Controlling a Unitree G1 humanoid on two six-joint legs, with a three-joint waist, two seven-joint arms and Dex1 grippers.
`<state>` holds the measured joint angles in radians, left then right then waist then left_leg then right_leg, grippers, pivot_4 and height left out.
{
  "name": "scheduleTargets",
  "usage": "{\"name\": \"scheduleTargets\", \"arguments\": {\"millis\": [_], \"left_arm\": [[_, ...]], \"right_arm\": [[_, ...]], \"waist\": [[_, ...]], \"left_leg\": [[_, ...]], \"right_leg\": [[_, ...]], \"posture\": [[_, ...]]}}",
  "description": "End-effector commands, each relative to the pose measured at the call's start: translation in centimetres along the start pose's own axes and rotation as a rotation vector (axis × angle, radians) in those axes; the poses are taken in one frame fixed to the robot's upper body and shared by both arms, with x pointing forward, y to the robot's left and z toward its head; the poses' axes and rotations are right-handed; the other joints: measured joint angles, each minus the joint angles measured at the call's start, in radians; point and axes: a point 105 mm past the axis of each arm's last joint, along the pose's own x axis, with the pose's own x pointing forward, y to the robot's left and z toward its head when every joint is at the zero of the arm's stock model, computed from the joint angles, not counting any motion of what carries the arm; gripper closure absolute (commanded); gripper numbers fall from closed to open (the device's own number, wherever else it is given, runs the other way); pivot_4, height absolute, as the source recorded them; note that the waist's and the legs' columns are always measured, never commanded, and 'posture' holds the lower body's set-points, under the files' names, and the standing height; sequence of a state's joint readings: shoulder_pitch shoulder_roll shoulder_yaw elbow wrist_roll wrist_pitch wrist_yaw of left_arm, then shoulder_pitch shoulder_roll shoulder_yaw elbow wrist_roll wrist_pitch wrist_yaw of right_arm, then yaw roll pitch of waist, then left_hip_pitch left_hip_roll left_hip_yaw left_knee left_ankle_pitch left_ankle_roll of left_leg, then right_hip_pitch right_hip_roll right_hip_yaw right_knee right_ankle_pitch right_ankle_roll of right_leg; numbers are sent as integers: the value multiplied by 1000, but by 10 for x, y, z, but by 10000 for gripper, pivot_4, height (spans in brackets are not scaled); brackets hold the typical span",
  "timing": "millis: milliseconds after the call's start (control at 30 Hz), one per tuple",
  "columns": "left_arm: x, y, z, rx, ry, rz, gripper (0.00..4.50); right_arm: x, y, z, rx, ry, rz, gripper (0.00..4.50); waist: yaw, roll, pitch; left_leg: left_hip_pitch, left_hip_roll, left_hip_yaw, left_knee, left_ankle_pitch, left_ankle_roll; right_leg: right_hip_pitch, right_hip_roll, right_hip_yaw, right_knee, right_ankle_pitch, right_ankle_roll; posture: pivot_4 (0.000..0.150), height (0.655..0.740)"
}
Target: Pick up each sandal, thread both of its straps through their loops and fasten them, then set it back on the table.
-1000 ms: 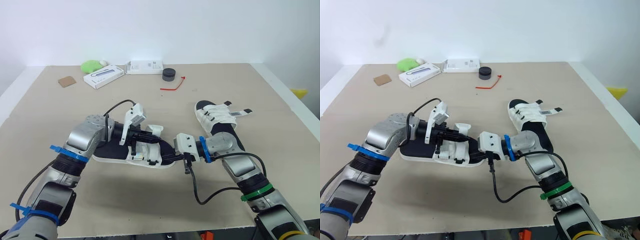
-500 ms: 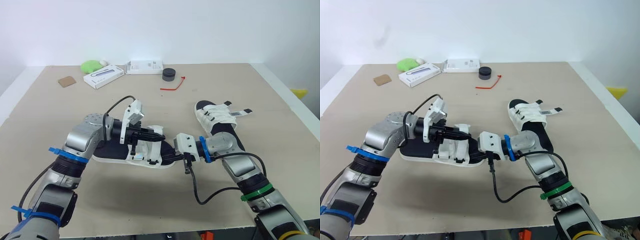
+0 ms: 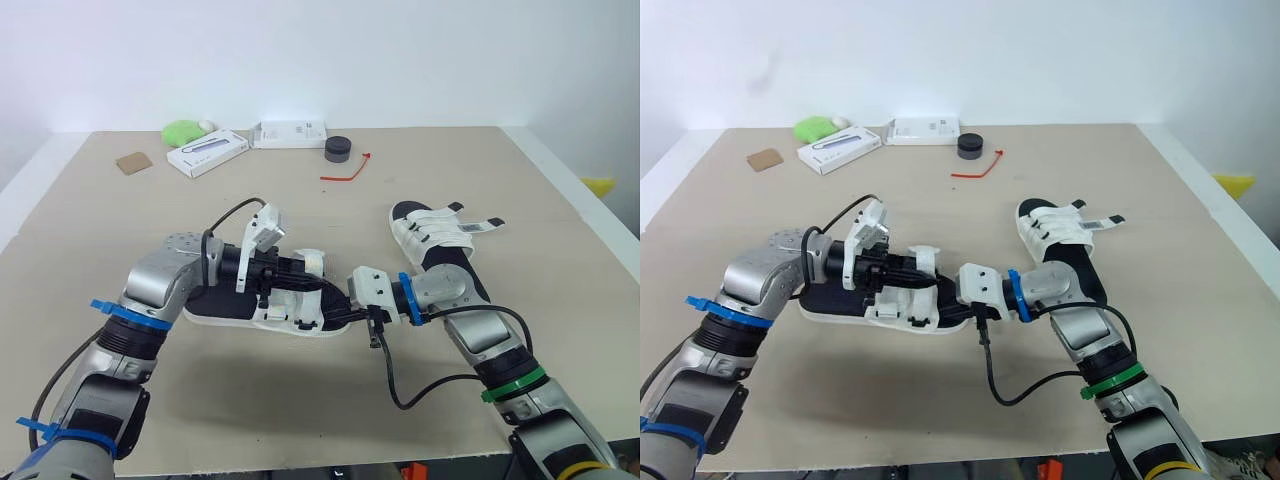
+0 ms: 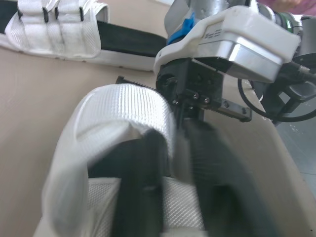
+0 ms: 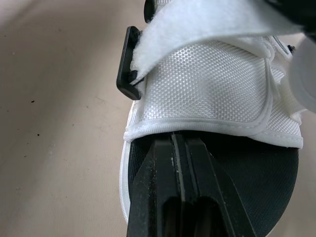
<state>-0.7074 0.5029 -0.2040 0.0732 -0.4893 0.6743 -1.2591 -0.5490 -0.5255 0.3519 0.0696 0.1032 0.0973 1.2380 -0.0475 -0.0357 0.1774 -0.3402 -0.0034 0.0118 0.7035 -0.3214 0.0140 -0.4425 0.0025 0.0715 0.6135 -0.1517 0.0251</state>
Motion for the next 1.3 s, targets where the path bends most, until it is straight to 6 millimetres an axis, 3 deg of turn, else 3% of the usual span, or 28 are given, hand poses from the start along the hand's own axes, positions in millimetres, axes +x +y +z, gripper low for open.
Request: {"name": "scheduleTargets", "arguments": {"millis": [33, 300, 700, 800, 967, 1300], "left_arm": [[-5, -4, 11, 67, 9, -12, 28377], [-7, -25, 20, -28, -14, -131, 28377], [-12, -11, 21, -59, -37, -57, 28377], [-12, -5, 24, -36, -54, -26, 22633], [-12, -7, 23, -43, -50, -50, 1270], [-15, -28, 5, -124, 54, -164, 552]], "right_arm": [[-2, 0, -5, 7, 24, -4, 45000], [-2, 0, -5, 7, 25, -4, 45000], [-1, -1, -4, 3, 23, -3, 45000], [-1, -1, -4, 4, 23, -2, 45000], [-1, -1, -5, 4, 27, -3, 45000], [-2, -1, -5, 7, 27, -5, 45000]], "waist": [[0, 0, 0], [0, 0, 0], [0, 0, 0], [0, 0, 0], [0, 0, 0], [0, 0, 0]], "left_leg": [[0, 0, 0, 0, 0, 0], [0, 0, 0, 0, 0, 0], [0, 0, 0, 0, 0, 1], [0, 0, 0, 0, 0, 1], [0, 0, 0, 0, -1, 0], [0, 0, 0, 0, -1, 0]], "right_leg": [[0, 0, 0, 0, 0, 0], [0, 0, 0, 0, -1, 0], [0, 0, 0, 0, -1, 0], [0, 0, 0, 0, -1, 0], [0, 0, 0, 0, -1, 0], [0, 0, 0, 0, -1, 0]], "posture": [[1500, 7400], [1500, 7400], [1500, 7400], [1500, 7400], [1500, 7400], [1500, 7400]]}}
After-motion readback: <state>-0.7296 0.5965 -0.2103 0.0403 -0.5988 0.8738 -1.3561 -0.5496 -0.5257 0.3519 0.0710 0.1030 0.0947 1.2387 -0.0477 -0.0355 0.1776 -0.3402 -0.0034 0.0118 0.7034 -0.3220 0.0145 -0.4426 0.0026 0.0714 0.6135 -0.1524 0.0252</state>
